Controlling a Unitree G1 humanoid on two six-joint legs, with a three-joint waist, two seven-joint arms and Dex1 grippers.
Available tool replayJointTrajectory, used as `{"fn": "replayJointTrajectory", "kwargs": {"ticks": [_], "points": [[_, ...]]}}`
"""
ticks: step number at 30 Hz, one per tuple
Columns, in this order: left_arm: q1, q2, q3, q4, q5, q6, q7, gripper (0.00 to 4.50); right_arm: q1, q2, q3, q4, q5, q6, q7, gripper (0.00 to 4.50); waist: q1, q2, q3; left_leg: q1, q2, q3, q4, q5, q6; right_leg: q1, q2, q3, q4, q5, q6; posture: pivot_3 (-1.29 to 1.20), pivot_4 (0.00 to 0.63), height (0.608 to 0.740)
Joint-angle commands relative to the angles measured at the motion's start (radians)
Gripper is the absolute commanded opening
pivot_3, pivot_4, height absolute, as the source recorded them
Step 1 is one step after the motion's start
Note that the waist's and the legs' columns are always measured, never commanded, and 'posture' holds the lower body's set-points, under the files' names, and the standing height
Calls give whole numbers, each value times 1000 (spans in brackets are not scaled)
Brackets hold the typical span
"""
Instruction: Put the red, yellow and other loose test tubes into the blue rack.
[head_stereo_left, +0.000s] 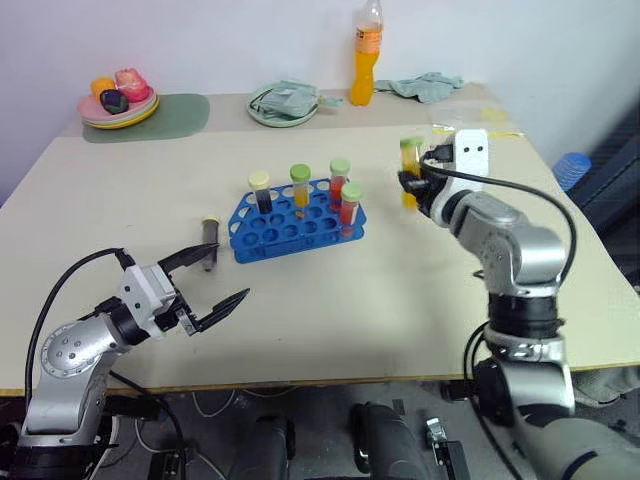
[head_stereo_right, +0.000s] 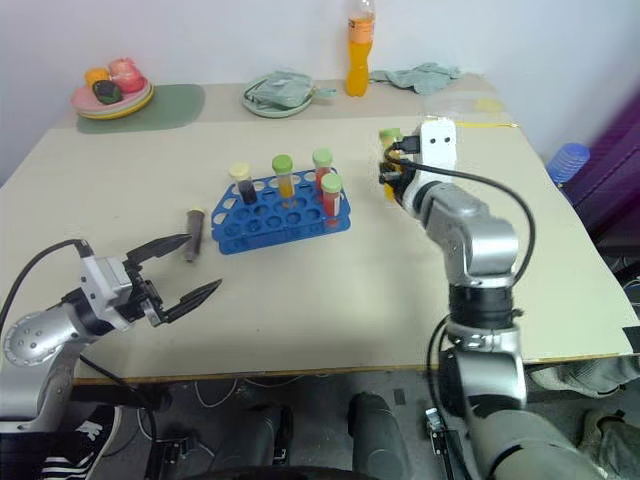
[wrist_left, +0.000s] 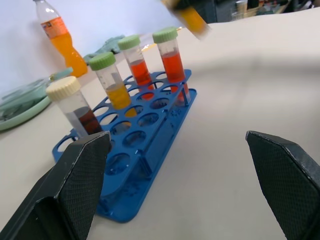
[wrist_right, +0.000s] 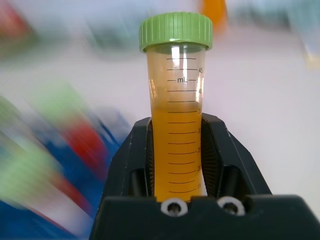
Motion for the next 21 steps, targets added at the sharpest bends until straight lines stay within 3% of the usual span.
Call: {"fn": "replayJointTrajectory", "kwargs": {"ticks": [1, 6, 12, 21], "points": [[-25, 18, 30, 4, -30, -4, -17, 4500, 51, 3, 80, -102, -33, -284, 104, 770, 1, 0, 0, 0, 0, -1, 0, 0, 0, 0, 0, 0, 0, 0, 0, 0, 150, 740], [-85, 44, 33, 69, -40, -5, -53, 4500, 153, 84, 267, -70, -125, -593, 168, 770, -10, 0, 0, 1, 0, 0, 0, 0, 0, 1, 1, 0, 0, 0, 0, 0, 150, 740], [-118, 46, 21, 99, -35, -5, -74, 4500, 204, 135, 415, 152, -268, -907, 200, 770, -10, 0, 0, 2, 0, -1, 0, 0, 0, 1, 3, 1, 0, 0, -1, 0, 150, 740], [-93, 54, 36, 76, -41, 10, -79, 4500, 116, 219, 436, 616, -318, -1193, 202, 770, -11, 0, 0, 2, 0, -1, 0, 1, -1, 1, 3, 1, 0, 0, -1, 0, 150, 740]]}}
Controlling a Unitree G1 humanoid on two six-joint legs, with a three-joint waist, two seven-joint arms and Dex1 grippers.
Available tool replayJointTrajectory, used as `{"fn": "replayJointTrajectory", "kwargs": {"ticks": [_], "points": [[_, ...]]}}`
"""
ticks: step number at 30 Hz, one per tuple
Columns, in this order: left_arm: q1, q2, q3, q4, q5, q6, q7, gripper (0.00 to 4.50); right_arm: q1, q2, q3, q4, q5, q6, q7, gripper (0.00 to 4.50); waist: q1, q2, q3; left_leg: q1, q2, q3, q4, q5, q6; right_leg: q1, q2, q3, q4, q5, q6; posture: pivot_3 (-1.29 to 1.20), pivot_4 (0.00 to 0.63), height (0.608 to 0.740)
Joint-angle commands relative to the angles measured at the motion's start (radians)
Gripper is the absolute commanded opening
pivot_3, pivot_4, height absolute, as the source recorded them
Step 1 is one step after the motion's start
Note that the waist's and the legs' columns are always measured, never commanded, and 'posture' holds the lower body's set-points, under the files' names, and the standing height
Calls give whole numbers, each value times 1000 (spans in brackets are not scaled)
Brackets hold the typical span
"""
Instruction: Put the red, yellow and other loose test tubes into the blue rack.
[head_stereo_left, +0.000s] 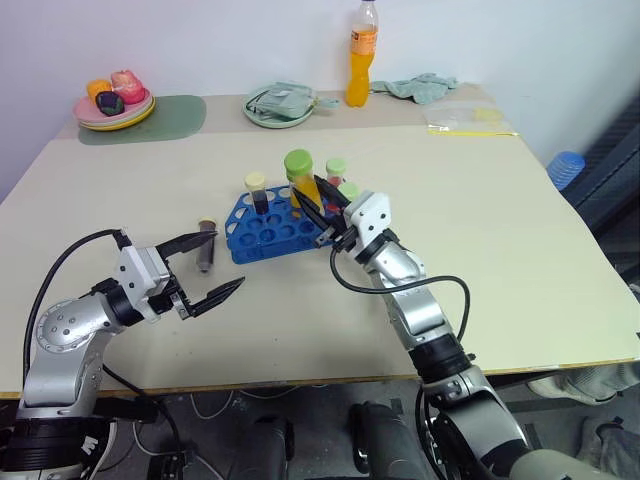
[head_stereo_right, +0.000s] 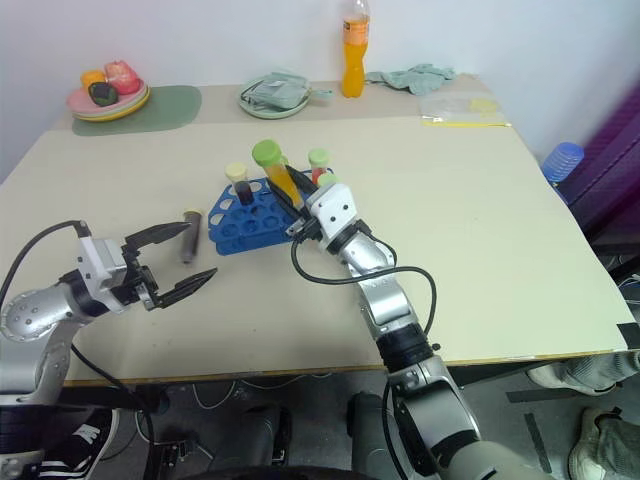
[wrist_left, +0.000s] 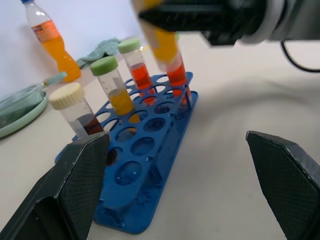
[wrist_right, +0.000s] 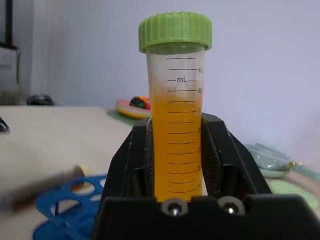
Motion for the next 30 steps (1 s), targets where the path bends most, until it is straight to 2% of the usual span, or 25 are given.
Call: {"fn": "replayJointTrajectory", "kwargs": {"ticks": [1, 12, 30], "points": [[12, 16, 41, -39, -24, 9, 7, 4500, -24, 54, -4, 91, 2, -57, -19, 770, -2, 0, 0, 0, 0, 0, 0, 0, 0, 0, 0, 0, 0, 0, 0, 0, 150, 740], [49, 14, 69, -93, -41, 46, 32, 4500, -92, 102, -23, 280, -41, -115, -95, 770, -1, 0, 0, 0, 2, 0, 0, 0, -1, 0, 0, 1, 0, 0, 0, 0, 150, 740], [54, 9, 58, -108, -31, 49, 39, 4500, -102, 88, -68, 358, -44, -118, -116, 770, 0, 0, 0, 1, 2, 0, 0, 0, -1, 0, 0, 1, 1, 1, -1, 0, 150, 740]]}}
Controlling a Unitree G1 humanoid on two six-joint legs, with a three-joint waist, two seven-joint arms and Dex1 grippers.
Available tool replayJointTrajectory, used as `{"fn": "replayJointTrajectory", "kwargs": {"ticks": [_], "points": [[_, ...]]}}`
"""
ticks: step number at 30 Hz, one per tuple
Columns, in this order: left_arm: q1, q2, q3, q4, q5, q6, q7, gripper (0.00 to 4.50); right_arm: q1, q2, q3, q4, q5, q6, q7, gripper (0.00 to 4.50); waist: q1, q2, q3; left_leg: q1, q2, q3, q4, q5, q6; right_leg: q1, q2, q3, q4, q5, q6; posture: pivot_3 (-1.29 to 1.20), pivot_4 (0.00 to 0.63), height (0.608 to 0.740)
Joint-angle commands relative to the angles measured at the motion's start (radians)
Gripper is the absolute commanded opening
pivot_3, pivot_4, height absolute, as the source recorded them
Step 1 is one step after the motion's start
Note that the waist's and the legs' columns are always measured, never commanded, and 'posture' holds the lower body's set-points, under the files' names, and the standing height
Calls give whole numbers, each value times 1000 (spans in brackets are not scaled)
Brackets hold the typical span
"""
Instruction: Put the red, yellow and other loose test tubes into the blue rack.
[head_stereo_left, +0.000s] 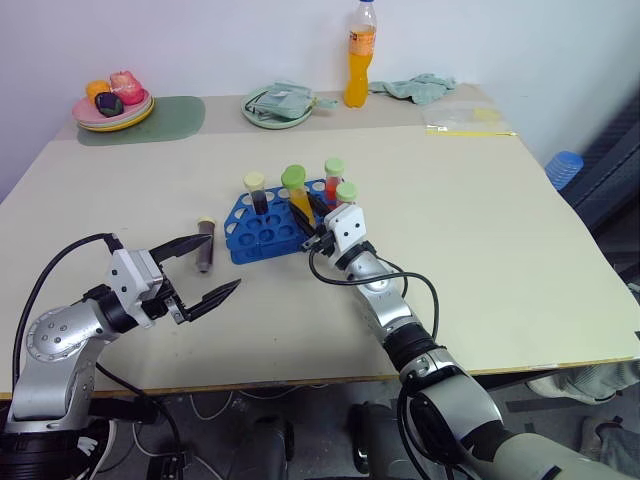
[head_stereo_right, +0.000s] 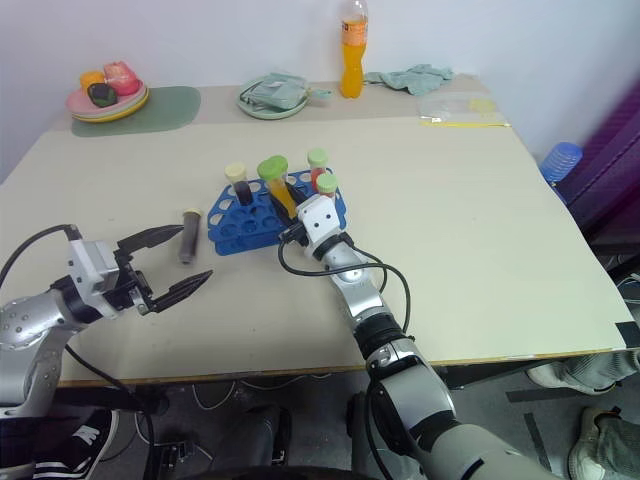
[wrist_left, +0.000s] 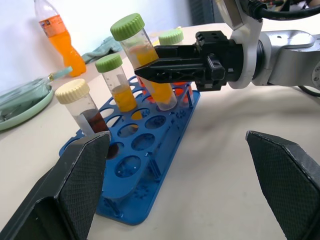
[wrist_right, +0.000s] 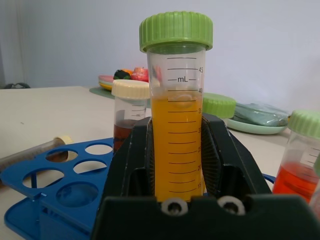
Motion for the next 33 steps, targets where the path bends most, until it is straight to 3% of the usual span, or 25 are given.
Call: {"fn": "replayJointTrajectory", "kwargs": {"ticks": [1, 12, 19, 20, 28, 33], "points": [[-1, 5, 20, -35, -10, -9, 4, 4500, -9, 16, -9, 33, -1, 4, -8, 770, 0, 0, 0, 0, 0, 0, 0, 0, 0, 0, 0, 0, 0, 0, 0, 0, 150, 740], [13, 5, 23, -48, -10, -5, 7, 4500, -18, 62, -29, 75, 29, 13, 9, 770, -2, 0, 0, 0, 1, 0, 0, 0, 0, 0, 1, 0, 0, 0, 0, 0, 150, 740], [30, 3, 29, -63, -10, -3, 18, 4500, 10, 18, -42, 3, 26, 28, 45, 4267, 0, 0, 0, 0, 1, 0, 0, 0, 0, 0, 0, 0, 0, 0, 0, 0, 150, 740], [35, 5, 31, -66, -10, -3, 18, 4500, 29, -3, -33, -37, 14, 29, 56, 4447, 0, 0, 0, 0, 1, 0, 0, 0, 0, 0, 0, 0, 0, 0, 0, 0, 150, 740], [77, 14, 63, -76, -14, -1, 28, 4500, 296, -161, -13, -432, 83, 189, 213, 4447, 6, 0, 0, -1, 0, 0, 0, 0, 0, 0, -1, 0, -1, 0, 0, 0, 150, 740], [128, 80, 121, -76, 3, 125, 70, 4500, 449, -316, -20, -767, 225, 400, 368, 4447, 1, 0, 0, 0, 1, 0, 0, 0, 0, 0, 0, 0, -1, 0, 0, 0, 150, 740]]}}
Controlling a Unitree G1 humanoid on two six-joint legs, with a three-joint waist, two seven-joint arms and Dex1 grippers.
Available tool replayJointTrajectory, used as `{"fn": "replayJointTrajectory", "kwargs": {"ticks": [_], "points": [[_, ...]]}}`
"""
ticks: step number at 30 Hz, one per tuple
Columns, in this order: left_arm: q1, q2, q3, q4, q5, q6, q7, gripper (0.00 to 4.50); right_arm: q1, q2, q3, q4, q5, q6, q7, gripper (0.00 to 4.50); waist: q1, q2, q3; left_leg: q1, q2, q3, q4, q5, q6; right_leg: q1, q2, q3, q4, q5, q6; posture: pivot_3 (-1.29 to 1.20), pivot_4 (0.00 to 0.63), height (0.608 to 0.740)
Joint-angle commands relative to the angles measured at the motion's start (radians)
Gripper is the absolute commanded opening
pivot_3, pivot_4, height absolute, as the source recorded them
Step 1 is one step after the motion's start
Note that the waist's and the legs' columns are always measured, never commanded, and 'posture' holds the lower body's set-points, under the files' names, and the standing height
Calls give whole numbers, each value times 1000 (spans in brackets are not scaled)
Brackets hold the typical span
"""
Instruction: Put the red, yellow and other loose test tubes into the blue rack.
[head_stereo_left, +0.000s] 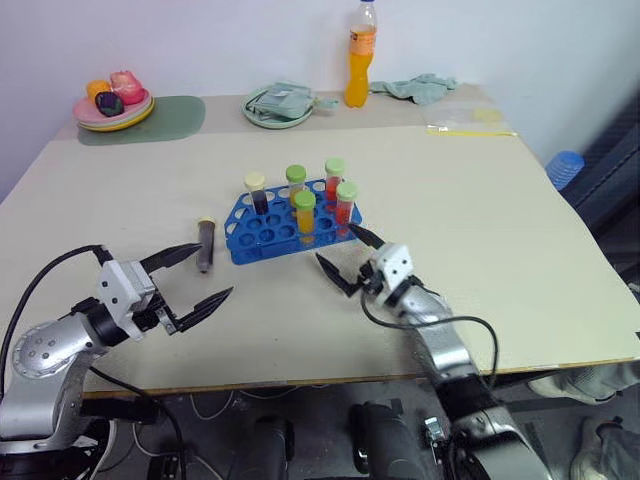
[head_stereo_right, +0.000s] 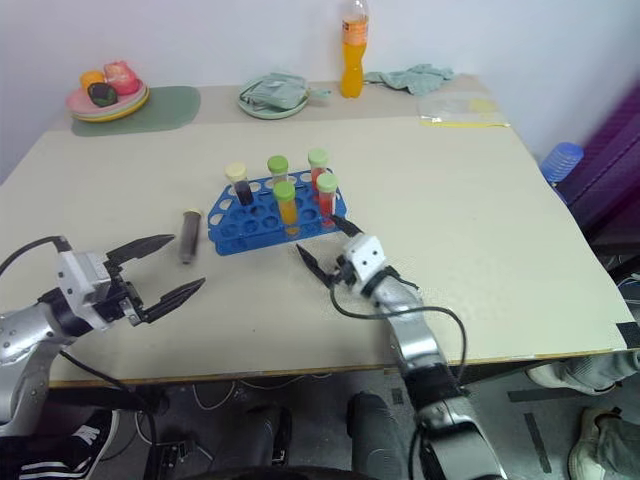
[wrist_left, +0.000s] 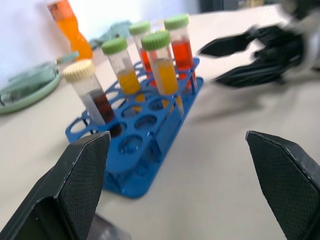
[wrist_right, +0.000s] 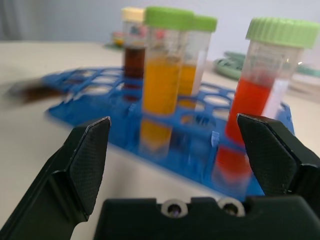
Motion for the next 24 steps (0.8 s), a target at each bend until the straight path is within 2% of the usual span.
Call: {"fn": "replayJointTrajectory", "kwargs": {"ticks": [1, 4, 8, 11, 13, 16, 18, 20, 23, 24], "points": [[9, 75, 65, 2, 62, 108, 81, 4500, 51, -101, -39, -254, 175, 182, 118, 4447, 1, 0, 0, 0, 0, 0, 0, 0, 0, 0, 0, 0, 0, 0, 0, 0, 150, 740], [-53, 130, 64, 36, 137, 214, 186, 4500, 68, -203, -89, -355, 309, 327, 204, 4447, 5, 0, 0, 1, 0, 0, 1, 0, 0, 2, 1, 0, 0, 0, 0, 0, 150, 740], [-227, 205, 33, 39, 94, 565, 288, 4500, 28, -320, -138, -422, 416, 458, 289, 4447, 11, -3, 1, 1, 1, -1, 2, 0, 0, 2, 2, -2, 0, 0, 0, 0, 150, 740], [-376, 245, -25, 56, 80, 804, 331, 4500, -17, -365, -139, -467, 465, 529, 329, 4447, 7, -3, 1, 1, -2, -1, 2, 0, 0, 2, 2, -2, 0, 0, 0, 0, 150, 740], [-495, 225, -49, 103, 31, 959, 344, 4500, -51, -376, -130, -482, 477, 559, 344, 4447, 5, -3, 1, 1, -2, -1, 2, 0, 0, 2, 2, -2, 0, 0, 0, 0, 150, 740], [-657, 123, -52, 181, 9, 1210, 458, 4500, -86, -380, -114, -491, 478, 586, 357, 4447, 5, -3, 1, 1, -3, -1, 2, 0, 0, 2, 2, -2, 1, 0, 0, 0, 150, 740], [-687, 132, -122, 192, 19, 1325, 463, 4500, -101, -378, -109, -488, 478, 601, 361, 4447, 1, -4, 1, 0, -3, -2, 2, 0, 0, 2, 2, -2, 1, 0, 1, 0, 150, 740], [-734, 153, -197, 260, 39, 1383, 450, 4500, -110, -375, -102, -492, 481, 613, 363, 4447, -2, -4, 1, 0, -3, -1, 2, 0, 0, 1, 2, -2, 0, 0, 1, 0, 150, 740], [-862, 97, -154, 423, 40, 1488, 493, 4500, -103, -375, -102, -510, 493, 626, 372, 4447, 5, -6, 2, -1, -3, -2, 2, 0, 0, 0, 2, -2, 1, 0, 1, 0, 150, 740], [-887, 102, -190, 444, 42, 1486, 478, 4500, -94, -384, -106, -517, 499, 627, 386, 4447, 7, -6, 2, -1, -3, -3, 2, 0, 0, 0, 3, -3, 1, 0, 0, 0, 150, 740]]}}
